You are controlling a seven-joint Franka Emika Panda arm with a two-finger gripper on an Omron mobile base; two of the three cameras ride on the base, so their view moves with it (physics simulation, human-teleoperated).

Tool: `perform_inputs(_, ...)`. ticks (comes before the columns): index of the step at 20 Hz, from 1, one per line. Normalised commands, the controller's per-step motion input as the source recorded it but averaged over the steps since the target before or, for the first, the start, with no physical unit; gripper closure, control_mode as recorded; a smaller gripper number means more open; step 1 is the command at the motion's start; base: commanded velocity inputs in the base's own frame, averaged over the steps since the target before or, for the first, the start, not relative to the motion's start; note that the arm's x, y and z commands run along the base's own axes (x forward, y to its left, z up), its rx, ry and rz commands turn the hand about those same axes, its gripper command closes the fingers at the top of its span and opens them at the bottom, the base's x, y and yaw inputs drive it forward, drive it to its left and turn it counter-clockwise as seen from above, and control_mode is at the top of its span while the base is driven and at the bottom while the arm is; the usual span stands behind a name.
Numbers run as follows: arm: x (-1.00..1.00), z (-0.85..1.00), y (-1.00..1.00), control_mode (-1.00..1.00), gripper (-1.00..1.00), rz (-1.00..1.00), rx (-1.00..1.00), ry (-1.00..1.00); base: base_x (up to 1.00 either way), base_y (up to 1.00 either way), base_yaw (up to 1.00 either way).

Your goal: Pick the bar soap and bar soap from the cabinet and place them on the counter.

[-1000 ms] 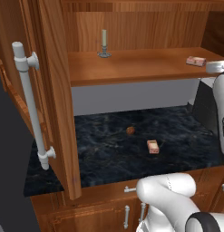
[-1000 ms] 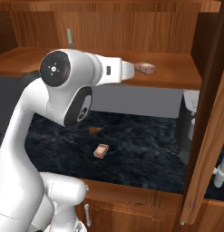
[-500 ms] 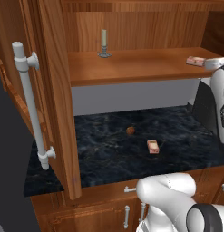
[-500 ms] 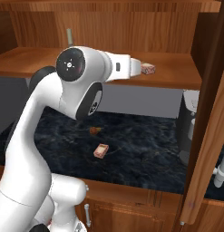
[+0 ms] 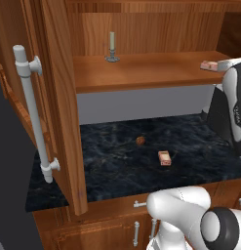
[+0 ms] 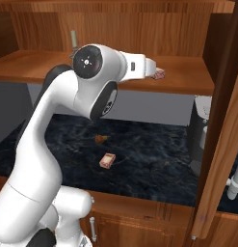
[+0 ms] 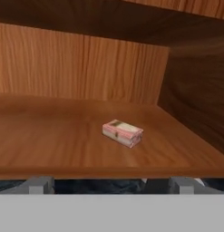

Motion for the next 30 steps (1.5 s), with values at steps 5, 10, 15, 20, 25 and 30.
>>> perform_inputs(5,0.29,-0.04,-0.08,-1.0,-1.0,0.0,0.0,0.03,0.0,0.0,0.0)
perform_inputs(10,0.27,-0.03,-0.07,-1.0,-1.0,0.01,0.01,0.08,0.0,0.0,0.0)
perform_inputs(15,0.25,-0.03,-0.08,-1.0,-1.0,0.01,0.0,0.07,0.0,0.0,0.0)
perform_inputs(20,0.14,-0.01,-0.14,-1.0,-1.0,0.01,0.0,0.05,0.0,0.0,0.0)
perform_inputs(25,0.0,-0.11,-0.07,-1.0,-1.0,0.0,0.0,0.0,0.0,0.0,0.0)
perform_inputs(30,0.08,-0.16,-0.02,-1.0,-1.0,0.0,0.0,0.0,0.0,0.0,0.0)
